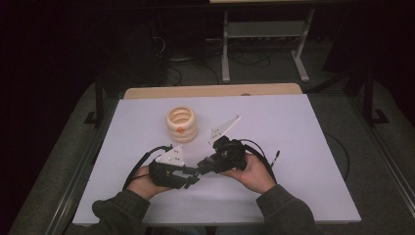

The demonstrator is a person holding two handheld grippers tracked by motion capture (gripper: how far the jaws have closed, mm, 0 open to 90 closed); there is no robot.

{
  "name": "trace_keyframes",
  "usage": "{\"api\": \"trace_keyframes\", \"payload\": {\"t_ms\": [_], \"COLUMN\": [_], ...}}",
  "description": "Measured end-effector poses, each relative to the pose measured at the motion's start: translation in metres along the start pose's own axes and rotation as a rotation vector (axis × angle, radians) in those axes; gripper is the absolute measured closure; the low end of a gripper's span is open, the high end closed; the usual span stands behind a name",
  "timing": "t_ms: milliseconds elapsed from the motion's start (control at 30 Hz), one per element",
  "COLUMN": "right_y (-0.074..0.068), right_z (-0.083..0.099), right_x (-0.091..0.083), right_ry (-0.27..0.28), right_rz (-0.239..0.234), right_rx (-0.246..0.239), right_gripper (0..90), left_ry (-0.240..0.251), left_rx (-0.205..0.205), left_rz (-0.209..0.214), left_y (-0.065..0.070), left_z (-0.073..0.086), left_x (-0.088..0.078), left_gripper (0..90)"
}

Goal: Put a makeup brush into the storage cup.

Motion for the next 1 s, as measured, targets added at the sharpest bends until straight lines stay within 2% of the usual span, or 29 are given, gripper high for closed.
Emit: {"api": "trace_keyframes", "payload": {"t_ms": [67,133,267,367,500,633,800,967,1000], "right_y": [-0.001,-0.001,-0.002,-0.001,0.003,0.008,0.014,0.02,0.022], "right_z": [-0.001,-0.001,0.0,0.002,0.009,0.02,0.037,0.052,0.054], "right_x": [0.002,0.003,0.004,0.002,-0.005,-0.015,-0.025,-0.032,-0.033], "right_ry": [-0.013,-0.024,-0.017,-0.008,0.017,0.036,0.058,0.074,0.077], "right_rz": [0.004,0.014,0.023,0.026,0.054,0.081,0.109,0.13,0.131], "right_rx": [-0.01,-0.017,-0.033,-0.022,-0.011,0.022,0.055,0.073,0.08], "right_gripper": [76.2,76.2,74.2,59.1,53.9,49.0,45.2,43.3,42.7], "left_ry": [-0.004,-0.006,-0.003,-0.011,-0.011,0.004,0.006,0.001,0.005], "left_rx": [0.009,0.014,-0.002,-0.002,-0.01,-0.033,-0.059,-0.063,-0.081], "left_rz": [0.006,0.009,0.006,-0.005,-0.017,-0.021,-0.029,-0.038,-0.037], "left_y": [0.0,0.001,0.0,-0.003,-0.008,-0.01,-0.014,-0.017,-0.017], "left_z": [-0.001,-0.001,-0.001,0.0,0.0,0.0,0.001,0.002,0.002], "left_x": [0.0,0.001,0.001,0.0,-0.002,-0.004,-0.004,-0.005,-0.005], "left_gripper": [71.1,77.6,78.9,78.9,79.0,78.9,78.9,79.0,79.0]}}
Point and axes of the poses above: each handheld gripper's, and its own axes: x roughly forward along the jaws, z roughly out of its underside, y roughly to its right, the point moved 1 cm from there along x, roughly forward along the jaws, and after that the axes turned 8 degrees about x, right-handed, at the moved point
